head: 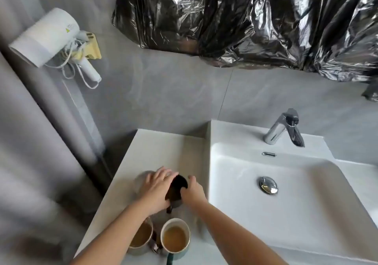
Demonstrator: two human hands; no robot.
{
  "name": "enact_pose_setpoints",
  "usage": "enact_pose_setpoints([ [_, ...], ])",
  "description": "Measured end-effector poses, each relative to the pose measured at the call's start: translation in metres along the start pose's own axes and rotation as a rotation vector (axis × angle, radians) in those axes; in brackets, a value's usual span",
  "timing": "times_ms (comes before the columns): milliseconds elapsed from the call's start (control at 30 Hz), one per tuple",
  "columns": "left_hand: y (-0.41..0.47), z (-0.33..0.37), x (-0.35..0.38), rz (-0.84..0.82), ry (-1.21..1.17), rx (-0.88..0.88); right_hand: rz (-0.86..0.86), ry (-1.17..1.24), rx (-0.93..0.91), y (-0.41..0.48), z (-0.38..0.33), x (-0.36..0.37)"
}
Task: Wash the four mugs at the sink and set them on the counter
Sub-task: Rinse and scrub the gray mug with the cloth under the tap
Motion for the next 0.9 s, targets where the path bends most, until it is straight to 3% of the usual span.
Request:
enact_pose_setpoints([
  [133, 0.013, -0.013, 0.018, -0.187, 0.047, 0.058, -0.020, -0.009, 0.050, 0.017, -0.002, 0.005],
  [333, 0.022, -0.015, 0.020, -0.235, 0.097, 0.100, -0.024, -0.031, 0.051, 0.026, -0.005, 0.007],
  [567, 0.024, -0.011, -0.001, -0.143, 0.051, 0.116, -0.007, -0.114, 0.035, 0.025, -0.013, -0.001],
  [733, 0.021, -0.002, -0.049, 0.029, -0.089, 0.128, 0.049, -0.116, -0.085, 0.006, -0.041, -0.036],
  [900, 0.019, 0.020, -0.103, 0.185, -0.456, 0.159, 0.031, -0.112, -0.236, -0.031, -0.070, -0.087],
])
Point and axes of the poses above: each hand's wrist, its own y-axis towards the middle knuckle, its own x-axis out of the palm, z = x × y, the point moved 9 cm from there along y, towards the middle knuckle, and after that the axes turned 13 degrees about x, right-handed, at the moved point
